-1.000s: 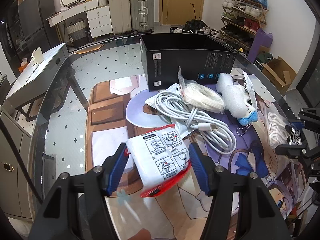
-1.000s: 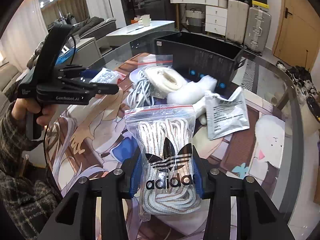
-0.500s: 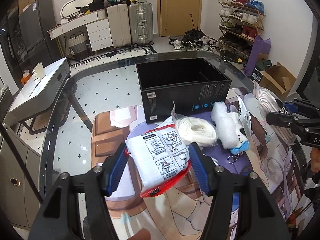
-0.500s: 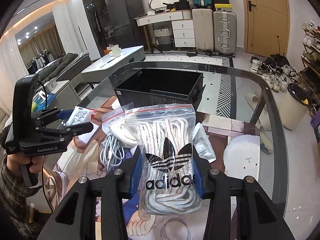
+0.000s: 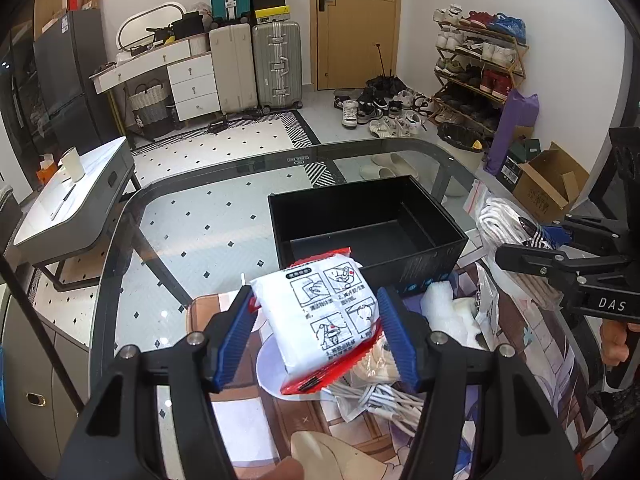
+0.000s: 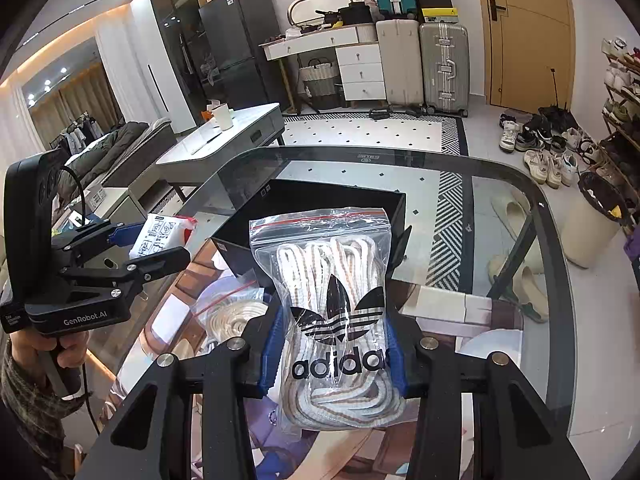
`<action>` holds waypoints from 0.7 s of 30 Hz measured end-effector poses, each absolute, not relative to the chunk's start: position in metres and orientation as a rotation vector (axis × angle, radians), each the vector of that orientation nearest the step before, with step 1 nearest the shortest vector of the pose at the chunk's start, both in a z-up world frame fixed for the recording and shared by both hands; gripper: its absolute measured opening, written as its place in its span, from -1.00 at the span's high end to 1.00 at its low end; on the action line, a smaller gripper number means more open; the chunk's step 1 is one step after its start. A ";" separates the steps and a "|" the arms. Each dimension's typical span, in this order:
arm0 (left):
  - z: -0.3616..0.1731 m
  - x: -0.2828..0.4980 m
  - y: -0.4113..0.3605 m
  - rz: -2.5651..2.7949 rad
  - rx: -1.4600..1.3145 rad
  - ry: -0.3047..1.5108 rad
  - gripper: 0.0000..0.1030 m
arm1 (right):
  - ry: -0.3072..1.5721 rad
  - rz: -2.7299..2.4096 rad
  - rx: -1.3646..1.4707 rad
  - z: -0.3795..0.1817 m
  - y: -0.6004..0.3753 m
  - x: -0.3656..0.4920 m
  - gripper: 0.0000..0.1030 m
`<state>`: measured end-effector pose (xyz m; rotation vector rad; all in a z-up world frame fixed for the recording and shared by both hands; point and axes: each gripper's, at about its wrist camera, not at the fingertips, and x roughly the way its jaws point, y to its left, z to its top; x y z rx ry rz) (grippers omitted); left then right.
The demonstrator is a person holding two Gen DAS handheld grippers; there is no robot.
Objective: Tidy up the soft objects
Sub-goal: 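Carry the red-edged packet and Adidas bag over the black box with both tools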
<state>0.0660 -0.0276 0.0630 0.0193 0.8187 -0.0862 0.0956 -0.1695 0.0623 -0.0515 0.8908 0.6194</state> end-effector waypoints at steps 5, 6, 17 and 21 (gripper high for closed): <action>0.064 0.085 -0.026 -0.102 -0.004 0.832 -0.19 | 0.890 0.634 -0.048 0.073 -0.159 0.113 0.15; 0.064 0.089 -0.026 -0.105 -0.011 0.834 -0.19 | 0.890 0.635 -0.044 0.075 -0.157 0.118 0.15; 0.065 0.126 -0.029 -0.118 -0.029 0.835 -0.19 | 0.903 0.638 -0.009 0.088 -0.134 0.154 0.15; 0.062 0.138 -0.027 -0.118 -0.039 0.839 -0.19 | 0.914 0.648 0.030 0.088 -0.129 0.168 0.15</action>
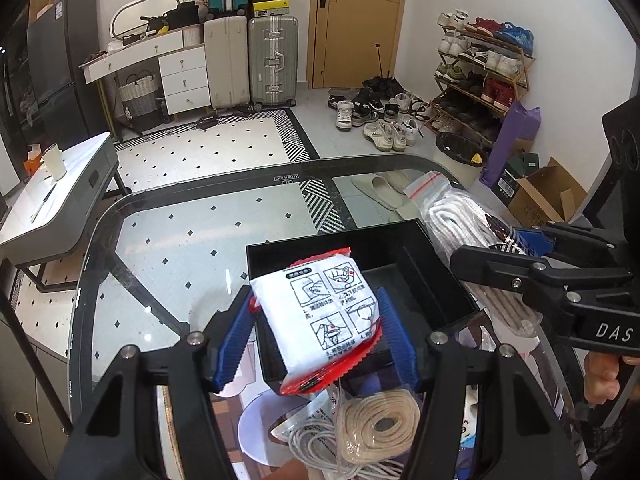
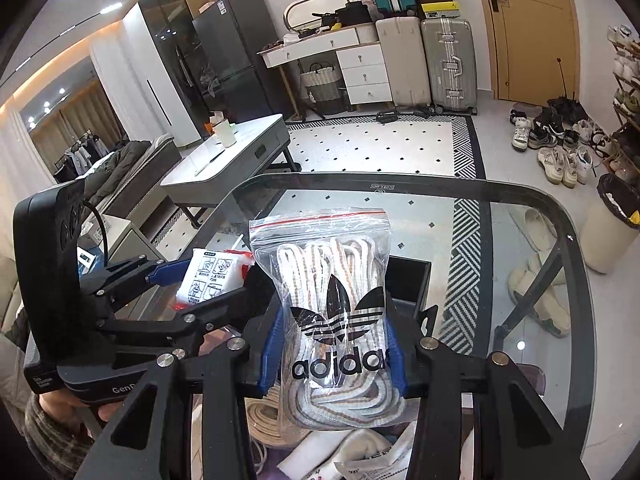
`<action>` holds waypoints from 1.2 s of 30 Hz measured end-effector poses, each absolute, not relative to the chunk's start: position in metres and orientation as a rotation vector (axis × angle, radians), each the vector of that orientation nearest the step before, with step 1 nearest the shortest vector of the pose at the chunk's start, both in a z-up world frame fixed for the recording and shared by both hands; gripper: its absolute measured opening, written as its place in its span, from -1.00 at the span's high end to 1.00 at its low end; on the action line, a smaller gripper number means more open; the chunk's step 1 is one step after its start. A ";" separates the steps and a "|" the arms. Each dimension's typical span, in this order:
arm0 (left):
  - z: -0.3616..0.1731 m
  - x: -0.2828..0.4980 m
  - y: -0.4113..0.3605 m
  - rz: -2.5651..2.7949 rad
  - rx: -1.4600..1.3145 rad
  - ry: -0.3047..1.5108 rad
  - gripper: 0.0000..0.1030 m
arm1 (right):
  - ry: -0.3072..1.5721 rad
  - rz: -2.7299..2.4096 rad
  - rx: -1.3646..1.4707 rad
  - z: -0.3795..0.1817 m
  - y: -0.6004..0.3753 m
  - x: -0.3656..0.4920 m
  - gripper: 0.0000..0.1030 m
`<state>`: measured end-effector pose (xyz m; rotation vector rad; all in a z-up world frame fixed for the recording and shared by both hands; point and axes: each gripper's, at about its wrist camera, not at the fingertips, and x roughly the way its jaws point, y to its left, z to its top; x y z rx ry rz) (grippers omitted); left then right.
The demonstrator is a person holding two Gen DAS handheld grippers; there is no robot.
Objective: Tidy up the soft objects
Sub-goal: 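Carry the red-edged packet and Adidas bag over the black box with both tools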
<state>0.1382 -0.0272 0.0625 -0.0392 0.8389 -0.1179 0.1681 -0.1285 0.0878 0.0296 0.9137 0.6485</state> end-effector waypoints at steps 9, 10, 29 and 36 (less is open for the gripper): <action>0.054 0.156 -0.023 -0.122 -0.040 0.862 -0.19 | 0.969 0.648 0.048 0.071 -0.113 0.196 0.16; 0.053 0.158 -0.024 -0.124 -0.036 0.864 -0.19 | 0.972 0.650 0.051 0.069 -0.113 0.199 0.16; 0.028 0.179 -0.023 -0.144 -0.028 0.938 -0.18 | 1.057 0.638 0.081 0.029 -0.101 0.233 0.15; 0.024 0.179 -0.033 -0.160 0.008 0.956 -0.18 | 1.070 0.633 0.069 0.024 -0.095 0.235 0.15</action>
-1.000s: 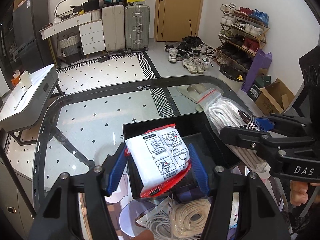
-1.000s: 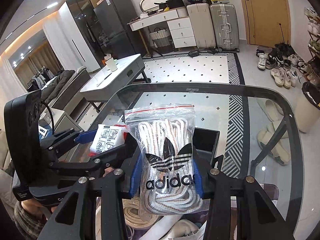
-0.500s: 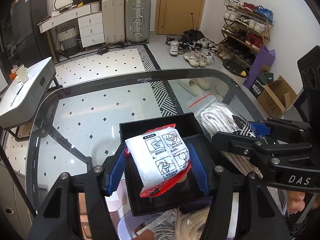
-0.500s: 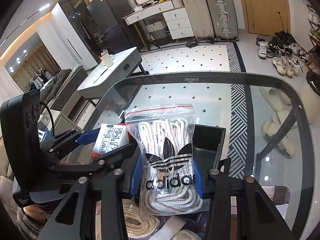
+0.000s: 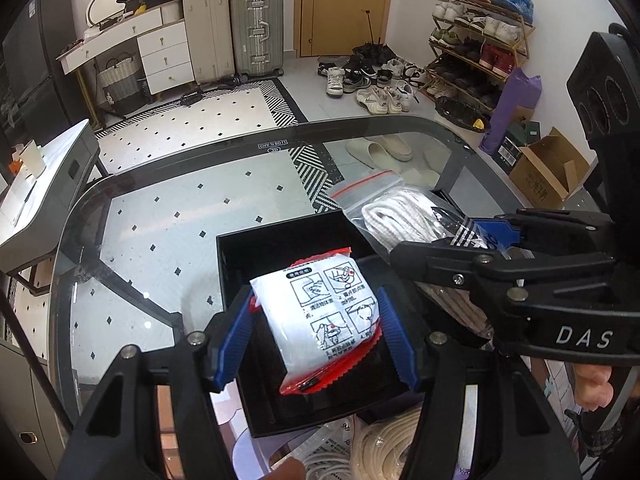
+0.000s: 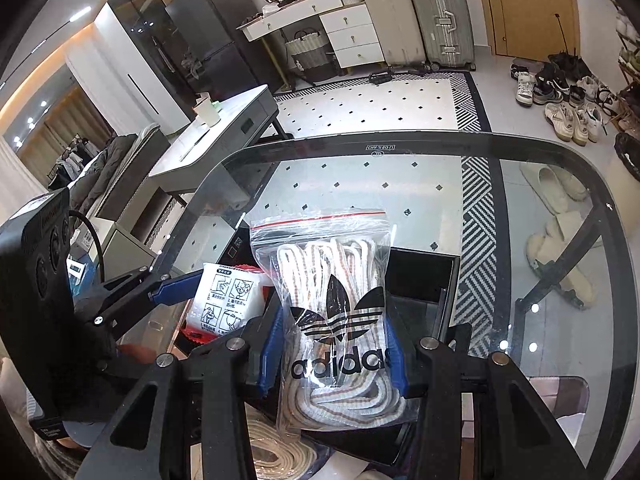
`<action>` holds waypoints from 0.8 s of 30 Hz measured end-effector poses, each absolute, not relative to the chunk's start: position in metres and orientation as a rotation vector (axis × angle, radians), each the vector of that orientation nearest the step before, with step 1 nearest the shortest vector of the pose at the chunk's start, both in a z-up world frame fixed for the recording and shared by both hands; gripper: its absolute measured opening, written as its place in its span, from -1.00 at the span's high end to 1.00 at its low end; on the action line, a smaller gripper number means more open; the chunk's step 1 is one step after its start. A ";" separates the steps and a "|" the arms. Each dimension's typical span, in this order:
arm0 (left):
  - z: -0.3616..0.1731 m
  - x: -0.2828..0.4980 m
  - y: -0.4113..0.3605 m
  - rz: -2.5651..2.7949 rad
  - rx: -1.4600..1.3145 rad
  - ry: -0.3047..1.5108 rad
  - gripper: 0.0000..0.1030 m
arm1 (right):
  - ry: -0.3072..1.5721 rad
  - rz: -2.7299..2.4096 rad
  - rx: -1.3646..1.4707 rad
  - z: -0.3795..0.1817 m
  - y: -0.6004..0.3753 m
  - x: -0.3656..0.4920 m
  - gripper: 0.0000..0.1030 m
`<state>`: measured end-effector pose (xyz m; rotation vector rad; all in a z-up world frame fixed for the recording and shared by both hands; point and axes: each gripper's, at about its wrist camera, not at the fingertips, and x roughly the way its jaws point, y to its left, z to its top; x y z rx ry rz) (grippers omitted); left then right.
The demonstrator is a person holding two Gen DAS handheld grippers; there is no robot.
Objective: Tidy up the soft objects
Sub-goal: 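Carry the red-edged packet and Adidas bag over the black box with both tools, then open both grippers to drop the packet and Adidas bag into the box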
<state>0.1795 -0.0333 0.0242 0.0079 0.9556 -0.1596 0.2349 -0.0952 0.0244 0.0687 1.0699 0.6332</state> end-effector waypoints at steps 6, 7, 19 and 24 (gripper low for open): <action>0.020 0.182 -0.031 -0.150 0.012 0.990 -0.18 | 1.089 0.626 0.052 0.019 -0.091 0.235 0.15; 0.019 0.181 -0.032 -0.146 0.015 0.990 -0.18 | 1.090 0.626 0.051 0.018 -0.091 0.234 0.15; 0.014 0.175 -0.043 -0.148 0.005 1.029 -0.26 | 1.092 0.623 0.010 0.019 -0.091 0.225 0.15; 0.022 0.174 -0.041 -0.156 0.009 1.004 -0.49 | 1.090 0.626 0.008 0.020 -0.091 0.224 0.10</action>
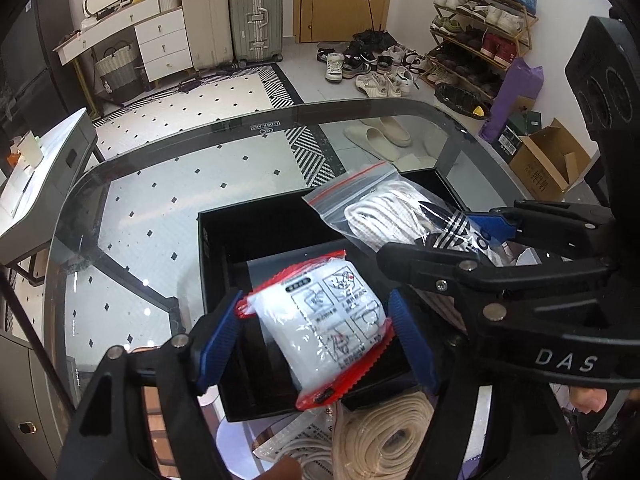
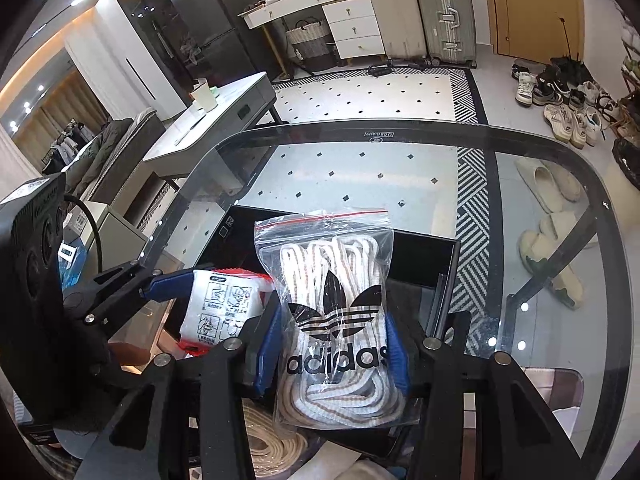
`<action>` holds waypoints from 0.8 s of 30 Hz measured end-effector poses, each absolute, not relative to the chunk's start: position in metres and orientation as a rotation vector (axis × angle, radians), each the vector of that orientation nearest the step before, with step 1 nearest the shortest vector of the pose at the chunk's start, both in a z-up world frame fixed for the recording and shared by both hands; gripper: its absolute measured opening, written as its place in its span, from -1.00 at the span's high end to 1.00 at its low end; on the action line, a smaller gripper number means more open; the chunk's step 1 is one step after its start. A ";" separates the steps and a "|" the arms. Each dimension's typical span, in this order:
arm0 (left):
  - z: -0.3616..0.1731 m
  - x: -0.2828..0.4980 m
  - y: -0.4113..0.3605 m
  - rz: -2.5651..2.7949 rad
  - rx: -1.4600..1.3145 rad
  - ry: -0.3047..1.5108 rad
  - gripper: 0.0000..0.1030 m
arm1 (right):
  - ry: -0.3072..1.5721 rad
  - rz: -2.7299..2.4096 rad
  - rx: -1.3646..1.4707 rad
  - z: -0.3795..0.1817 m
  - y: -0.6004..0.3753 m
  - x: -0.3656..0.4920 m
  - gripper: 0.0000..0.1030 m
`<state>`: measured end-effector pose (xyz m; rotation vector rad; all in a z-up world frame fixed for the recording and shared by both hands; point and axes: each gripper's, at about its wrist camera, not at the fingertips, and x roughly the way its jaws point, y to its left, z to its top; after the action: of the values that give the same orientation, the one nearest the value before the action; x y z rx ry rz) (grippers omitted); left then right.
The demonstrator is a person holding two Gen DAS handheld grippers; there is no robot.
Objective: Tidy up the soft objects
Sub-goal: 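Open both grippers to drop the packet and Adidas bag into the box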
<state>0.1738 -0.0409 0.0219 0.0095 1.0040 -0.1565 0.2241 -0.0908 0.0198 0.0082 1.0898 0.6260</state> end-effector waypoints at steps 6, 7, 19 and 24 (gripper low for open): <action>0.028 0.170 -0.036 -0.153 0.001 0.993 -0.63 | 1.079 0.625 0.005 0.025 -0.089 0.220 -0.03; 0.028 0.169 -0.035 -0.159 -0.005 0.992 -0.65 | 1.078 0.626 0.006 0.026 -0.090 0.219 -0.03; 0.038 0.156 -0.034 -0.167 -0.012 0.972 -0.91 | 1.030 0.614 0.019 0.042 -0.096 0.214 -0.46; 0.041 0.144 -0.029 -0.166 -0.016 0.964 -0.99 | 1.015 0.611 0.018 0.048 -0.104 0.207 -0.57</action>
<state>0.1437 -0.0288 0.0406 -0.0156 0.9635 -0.1658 0.2070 -0.1035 0.0479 0.0183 1.0149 0.6109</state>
